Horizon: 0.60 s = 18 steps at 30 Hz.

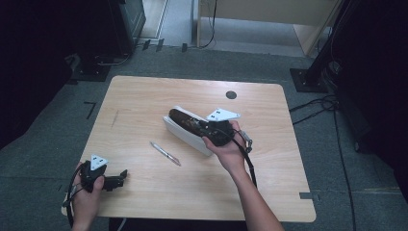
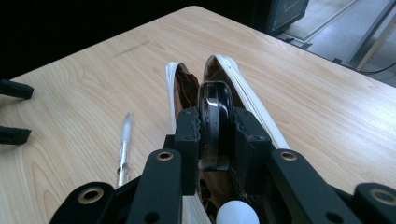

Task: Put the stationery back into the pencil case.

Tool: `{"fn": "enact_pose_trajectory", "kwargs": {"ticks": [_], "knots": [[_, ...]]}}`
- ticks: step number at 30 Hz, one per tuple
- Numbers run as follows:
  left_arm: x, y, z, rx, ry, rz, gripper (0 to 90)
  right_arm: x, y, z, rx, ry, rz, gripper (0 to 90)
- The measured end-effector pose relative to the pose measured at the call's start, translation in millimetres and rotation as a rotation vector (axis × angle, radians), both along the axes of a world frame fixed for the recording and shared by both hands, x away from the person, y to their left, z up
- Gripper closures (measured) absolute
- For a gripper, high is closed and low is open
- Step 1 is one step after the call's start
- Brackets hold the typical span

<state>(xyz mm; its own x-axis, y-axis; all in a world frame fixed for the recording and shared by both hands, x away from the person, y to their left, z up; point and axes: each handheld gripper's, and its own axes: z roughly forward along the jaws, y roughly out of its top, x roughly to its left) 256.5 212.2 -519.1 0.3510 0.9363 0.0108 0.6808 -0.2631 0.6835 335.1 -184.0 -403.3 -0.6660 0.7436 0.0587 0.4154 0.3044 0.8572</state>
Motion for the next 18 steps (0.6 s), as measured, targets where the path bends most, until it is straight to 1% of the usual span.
{"fn": "enact_pose_trajectory", "kwargs": {"ticks": [1,4,7,14,18], "knots": [[0.0,-0.1,0.0,-0.001,0.000,0.001,0.0,1.5,1.5,0.2,-0.010,0.003,0.007,74.0],[0.0,-0.1,0.0,-0.001,0.000,0.001,0.0,3.4,4.3,-0.2,-0.020,0.005,0.016,73.9],[0.0,0.0,0.0,0.000,0.000,0.000,0.0,6.3,7.7,-1.9,-0.025,0.011,0.014,73.9],[0.0,0.0,0.0,-0.001,0.000,0.001,0.0,16.3,16.1,-10.8,-0.051,0.052,0.008,73.7],[0.0,0.0,0.0,-0.002,0.000,0.000,0.0,22.2,18.1,-13.6,-0.048,0.077,0.010,73.6]]}}
